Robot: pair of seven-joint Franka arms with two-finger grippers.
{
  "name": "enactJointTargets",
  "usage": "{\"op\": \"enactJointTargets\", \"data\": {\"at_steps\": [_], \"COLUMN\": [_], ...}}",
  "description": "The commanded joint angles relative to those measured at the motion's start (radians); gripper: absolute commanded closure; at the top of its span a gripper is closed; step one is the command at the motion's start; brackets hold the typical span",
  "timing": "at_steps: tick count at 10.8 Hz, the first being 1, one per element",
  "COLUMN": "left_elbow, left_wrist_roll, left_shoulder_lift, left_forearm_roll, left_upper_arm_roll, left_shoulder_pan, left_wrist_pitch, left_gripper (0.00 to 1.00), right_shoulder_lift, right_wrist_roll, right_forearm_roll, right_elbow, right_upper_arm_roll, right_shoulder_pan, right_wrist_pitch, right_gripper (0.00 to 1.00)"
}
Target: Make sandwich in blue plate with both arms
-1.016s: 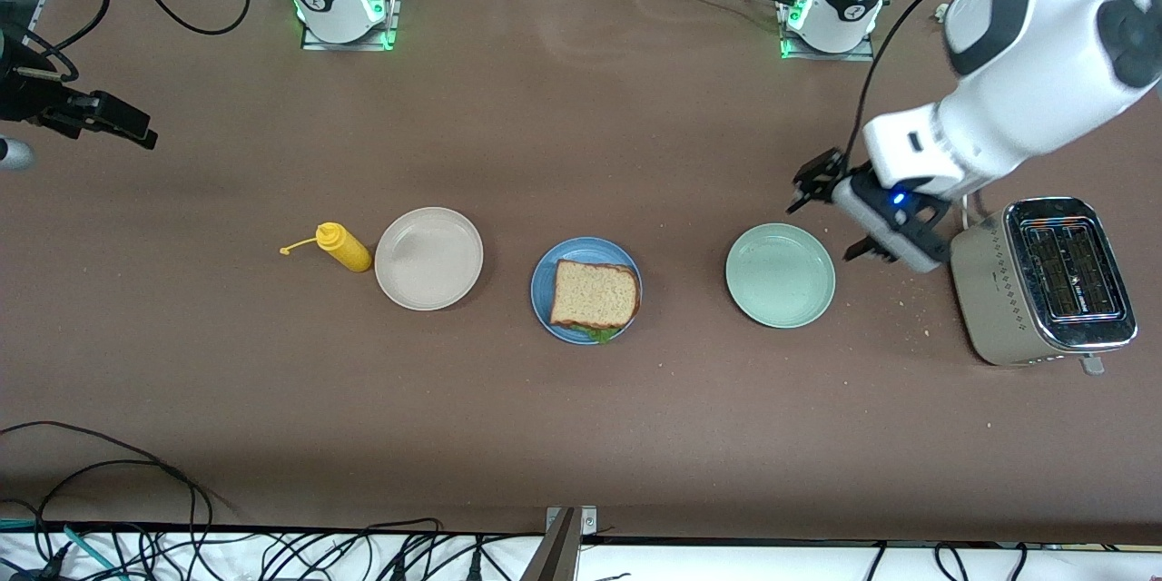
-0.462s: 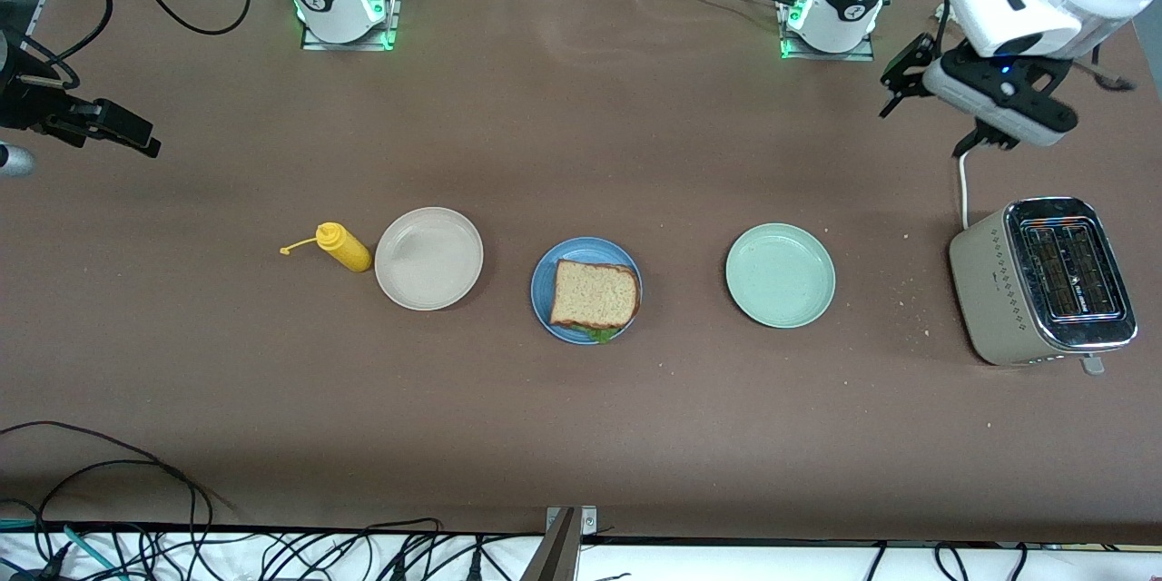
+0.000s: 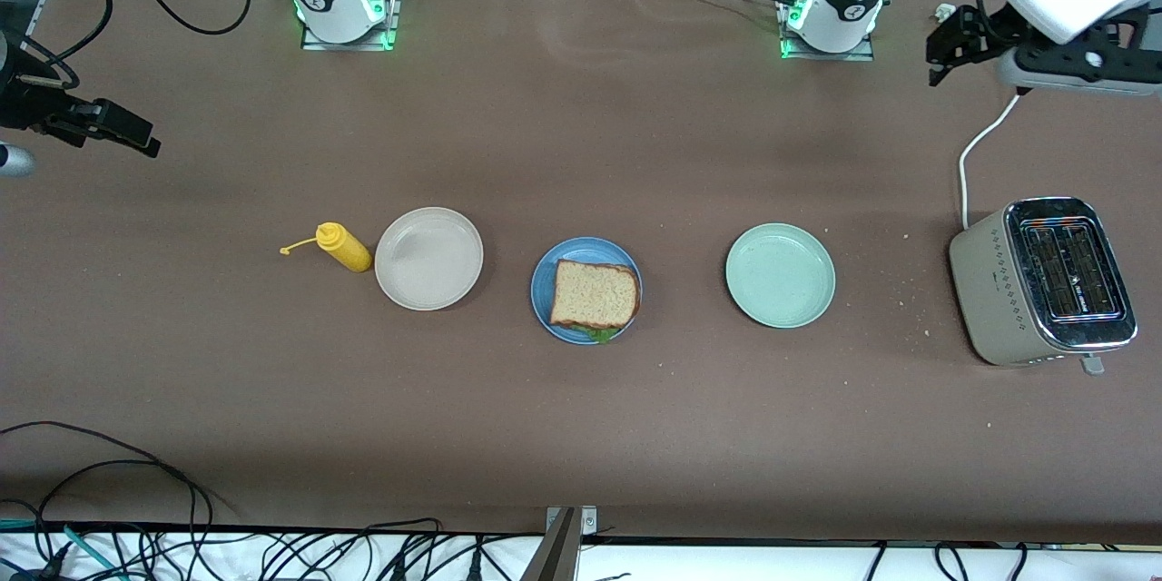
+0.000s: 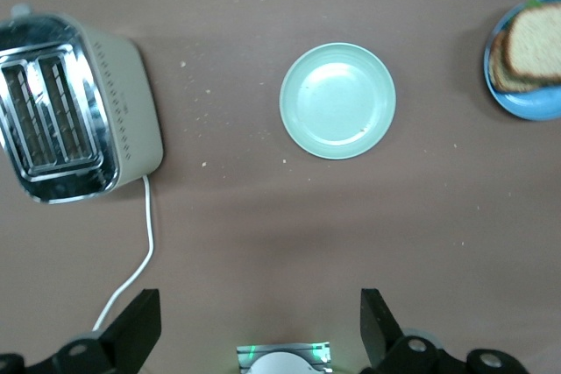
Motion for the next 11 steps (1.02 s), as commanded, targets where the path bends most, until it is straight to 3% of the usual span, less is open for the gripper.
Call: {"op": "enactJointTargets", "data": {"at_steps": [1, 5, 11], "left_elbow": [0.087, 0.072, 0.086], "left_wrist_roll": [-0.057, -0.059, -0.059], "left_shoulder_lift": [0.077, 0.088, 0.098], "left_forearm_roll": [0.023, -0.024, -0.025], "left_upper_arm_roll": [0.100, 0.097, 0.095], "left_shoulder_pan": [-0.059, -0.005, -0.010], "left_wrist_pitch": [-0.057, -0.051, -0.054], "left_gripper": [0.00, 0.00, 0.00], "right_shoulder_lift": [-0.018, -0.018, -0.018], "right_wrist_roll": [-0.012, -0.012, -0.014], "right_forearm_roll": [0.019, 0.017, 0.017], "right_elbow": [-0.017, -0.017, -0.017], "right_upper_arm_roll": [-0.003, -0.003, -0.003], "right_shoulder_pan": [-0.002, -0.002, -0.002], "right_wrist_pitch": [0.008, 0.005, 0.005], "right_gripper": [0.00, 0.00, 0.00]}}
